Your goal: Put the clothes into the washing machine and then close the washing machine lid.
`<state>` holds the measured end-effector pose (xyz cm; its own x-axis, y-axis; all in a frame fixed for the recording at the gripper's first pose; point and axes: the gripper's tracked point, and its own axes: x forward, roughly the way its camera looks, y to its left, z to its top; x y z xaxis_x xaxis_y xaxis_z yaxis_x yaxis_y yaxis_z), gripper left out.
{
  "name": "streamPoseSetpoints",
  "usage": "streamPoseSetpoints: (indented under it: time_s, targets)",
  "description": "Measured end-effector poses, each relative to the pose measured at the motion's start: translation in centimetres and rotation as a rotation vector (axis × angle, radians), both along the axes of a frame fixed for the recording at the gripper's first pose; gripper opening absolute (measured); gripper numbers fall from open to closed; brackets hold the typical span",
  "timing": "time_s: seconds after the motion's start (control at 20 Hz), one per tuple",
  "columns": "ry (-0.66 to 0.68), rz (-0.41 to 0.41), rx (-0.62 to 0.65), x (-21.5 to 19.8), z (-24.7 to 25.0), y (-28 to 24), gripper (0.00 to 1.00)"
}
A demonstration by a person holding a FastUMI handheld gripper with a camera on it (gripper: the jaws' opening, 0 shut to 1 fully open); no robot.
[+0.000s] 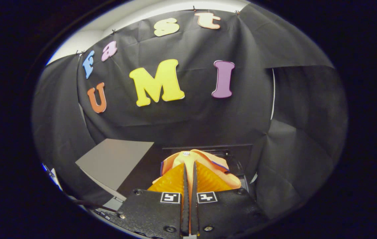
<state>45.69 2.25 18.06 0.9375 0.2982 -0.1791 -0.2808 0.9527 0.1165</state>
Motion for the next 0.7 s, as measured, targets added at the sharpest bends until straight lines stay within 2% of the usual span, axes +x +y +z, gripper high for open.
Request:
streamPoseSetpoints:
  time_s: [0.3, 0.7]
  targets:
    - [0.133, 0.038, -0.048, 5.2, -6.0, 0.3, 0.05]
    - [0.316, 0.036, -0.091, 9.2, -14.6, -1.1, 0.05]
